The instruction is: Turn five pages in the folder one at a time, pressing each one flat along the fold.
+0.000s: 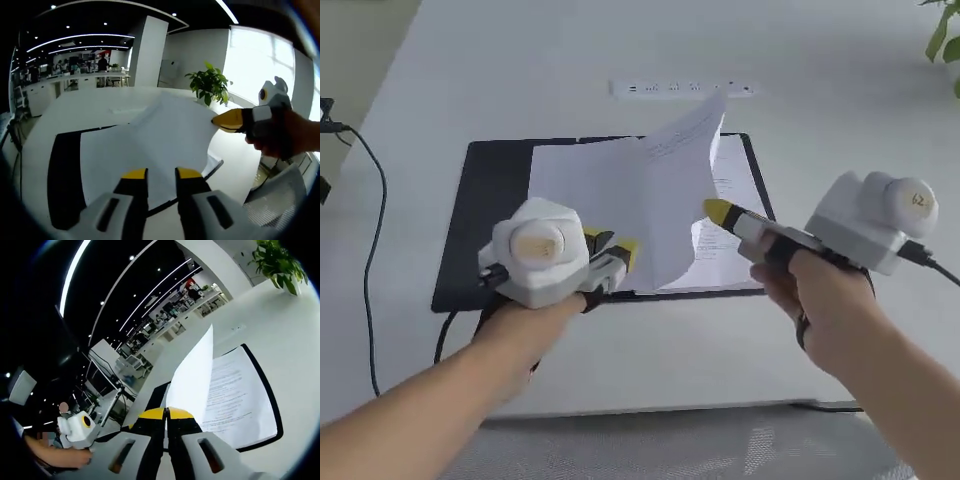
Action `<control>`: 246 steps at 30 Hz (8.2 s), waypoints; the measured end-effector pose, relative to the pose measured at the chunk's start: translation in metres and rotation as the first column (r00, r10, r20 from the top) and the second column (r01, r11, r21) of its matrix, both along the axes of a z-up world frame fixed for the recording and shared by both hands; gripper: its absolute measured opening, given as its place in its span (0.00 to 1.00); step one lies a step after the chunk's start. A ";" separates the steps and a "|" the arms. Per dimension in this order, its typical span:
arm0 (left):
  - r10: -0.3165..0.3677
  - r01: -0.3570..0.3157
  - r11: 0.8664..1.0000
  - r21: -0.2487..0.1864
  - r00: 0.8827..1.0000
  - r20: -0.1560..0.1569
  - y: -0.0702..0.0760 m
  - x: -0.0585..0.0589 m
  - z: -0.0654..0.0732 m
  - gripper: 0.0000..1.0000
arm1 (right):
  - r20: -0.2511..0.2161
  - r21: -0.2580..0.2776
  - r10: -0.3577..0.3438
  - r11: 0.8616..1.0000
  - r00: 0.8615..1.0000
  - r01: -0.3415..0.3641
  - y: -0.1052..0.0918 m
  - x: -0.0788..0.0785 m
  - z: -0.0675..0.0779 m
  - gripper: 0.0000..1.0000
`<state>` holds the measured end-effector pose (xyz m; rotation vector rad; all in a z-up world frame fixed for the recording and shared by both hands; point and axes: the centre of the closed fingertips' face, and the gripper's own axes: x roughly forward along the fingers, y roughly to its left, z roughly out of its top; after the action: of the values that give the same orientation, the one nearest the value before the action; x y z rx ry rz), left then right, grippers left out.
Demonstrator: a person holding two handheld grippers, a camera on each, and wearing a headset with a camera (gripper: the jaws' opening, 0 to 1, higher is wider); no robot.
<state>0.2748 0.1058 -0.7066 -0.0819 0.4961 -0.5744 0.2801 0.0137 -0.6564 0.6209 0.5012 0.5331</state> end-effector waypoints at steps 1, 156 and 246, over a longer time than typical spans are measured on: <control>0.012 -0.012 1.000 -0.008 1.000 0.004 0.007 -0.001 0.004 0.20 | 0.004 0.003 0.008 1.000 1.000 -0.008 0.005 0.000 0.002 0.00; 0.136 -0.115 0.970 0.215 0.987 -0.085 0.104 0.013 -0.111 0.00 | -0.418 0.218 0.264 0.958 0.869 -0.186 0.051 0.116 -0.146 0.00; 0.142 -0.137 0.987 0.089 0.988 -0.057 0.140 -0.089 0.107 0.53 | -0.098 -0.105 -0.139 0.986 0.985 0.128 -0.110 -0.096 0.065 0.48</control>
<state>0.1856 0.2459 -0.5997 -0.0536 0.5712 -0.4138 0.1841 -0.0961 -0.5918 0.5854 0.5772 0.3476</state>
